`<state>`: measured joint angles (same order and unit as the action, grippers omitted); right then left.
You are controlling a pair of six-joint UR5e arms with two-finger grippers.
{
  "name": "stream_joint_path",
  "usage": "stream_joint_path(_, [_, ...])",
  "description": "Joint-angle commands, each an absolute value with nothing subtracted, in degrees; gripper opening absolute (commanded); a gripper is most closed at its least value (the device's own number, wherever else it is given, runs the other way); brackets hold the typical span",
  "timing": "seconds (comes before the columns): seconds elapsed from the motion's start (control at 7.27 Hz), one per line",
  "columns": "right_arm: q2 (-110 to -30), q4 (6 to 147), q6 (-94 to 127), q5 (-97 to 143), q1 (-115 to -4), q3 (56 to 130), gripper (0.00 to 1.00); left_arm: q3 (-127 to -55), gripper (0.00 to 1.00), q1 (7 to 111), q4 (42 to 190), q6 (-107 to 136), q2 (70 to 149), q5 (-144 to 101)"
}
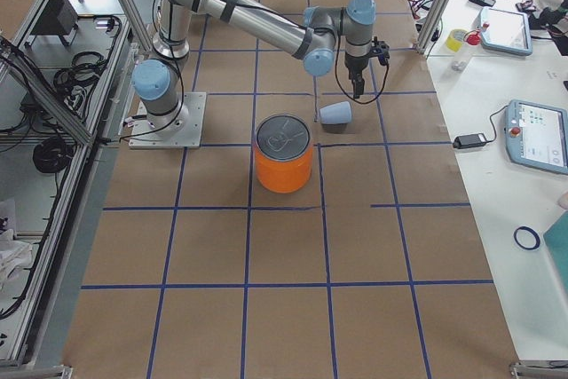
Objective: Flip cup
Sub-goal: 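Lower the right gripper over the white cup lying on its side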
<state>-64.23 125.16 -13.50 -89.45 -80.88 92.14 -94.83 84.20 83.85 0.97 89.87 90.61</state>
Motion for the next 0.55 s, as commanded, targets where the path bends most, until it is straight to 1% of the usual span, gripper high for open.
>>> stream_joint_path(0.0, [-62.14,126.56,-15.46,-89.65,-80.07,92.46,1.0,-94.83,1.0,84.2,83.85,0.97,90.0,90.62])
stream_joint_path(0.28, [-61.52,126.56,-15.82,-89.47,-79.37,93.24,1.0,-94.83,1.0,84.2,83.85,0.97,90.0,90.62])
stream_joint_path(0.41, [-61.61,126.82,-15.82,-89.04,-79.37,94.82,1.0,-94.83,1.0,84.2,83.85,0.97,90.0,90.62])
